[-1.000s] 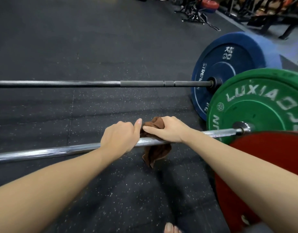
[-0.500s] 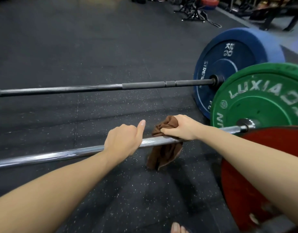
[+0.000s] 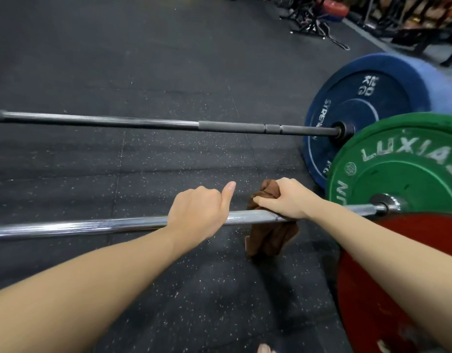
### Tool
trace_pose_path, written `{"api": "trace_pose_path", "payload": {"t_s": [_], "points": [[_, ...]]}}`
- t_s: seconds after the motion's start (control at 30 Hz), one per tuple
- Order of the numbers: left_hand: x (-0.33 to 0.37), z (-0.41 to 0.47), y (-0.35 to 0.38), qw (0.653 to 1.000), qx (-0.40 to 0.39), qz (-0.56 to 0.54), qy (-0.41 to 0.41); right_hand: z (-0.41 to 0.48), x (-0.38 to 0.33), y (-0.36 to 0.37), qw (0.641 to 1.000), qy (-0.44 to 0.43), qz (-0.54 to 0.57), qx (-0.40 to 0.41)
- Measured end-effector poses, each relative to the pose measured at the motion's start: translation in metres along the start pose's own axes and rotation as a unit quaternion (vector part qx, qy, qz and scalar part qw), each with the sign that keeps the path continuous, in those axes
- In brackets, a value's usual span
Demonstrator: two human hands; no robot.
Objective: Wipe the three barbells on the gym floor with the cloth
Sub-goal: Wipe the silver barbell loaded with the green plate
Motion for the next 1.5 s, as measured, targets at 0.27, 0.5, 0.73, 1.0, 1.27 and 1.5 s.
{"api": "trace_pose_path", "payload": {"t_s": [0.27,0.5,0.73,1.0,1.27,1.5], "points": [[0.0,0.001,0.0,0.996,-0.019,0.083,-0.006,-0.006,-0.022,0.006,1.0,-0.026,0.001,-0.004],[0.002,-0.002,-0.001,0.999,0.009,0.0,-0.043,-0.019,0.008,-0.011,0.997,-0.007,0.077,0.01],[-0.001,-0.003,0.0,0.999,0.003,0.033,-0.024,-0.033,0.062,-0.043,0.997,0.071,-0.012,0.011],[0.002,-0.002,-0.003,1.0,0.013,0.017,-0.016,-0.029,0.05,-0.033,0.995,0.09,-0.043,0.031],[0.003,-0.004,-0.005,0.999,0.007,0.029,-0.014,-0.01,-0.001,-0.005,0.999,0.039,0.004,-0.009],[0.004,-0.006,-0.004,0.998,0.019,0.057,0.002,-0.023,0.012,-0.014,0.999,0.036,0.039,0.004]]}}
Point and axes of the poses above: each hand's wrist, its own z-axis towards the middle knuckle, its own y-axis out of the palm, x = y × z, the point moved 4 cm from there along z, towards the middle knuckle, and after that the axes turned 6 degrees about -y, right-handed, at the moved point
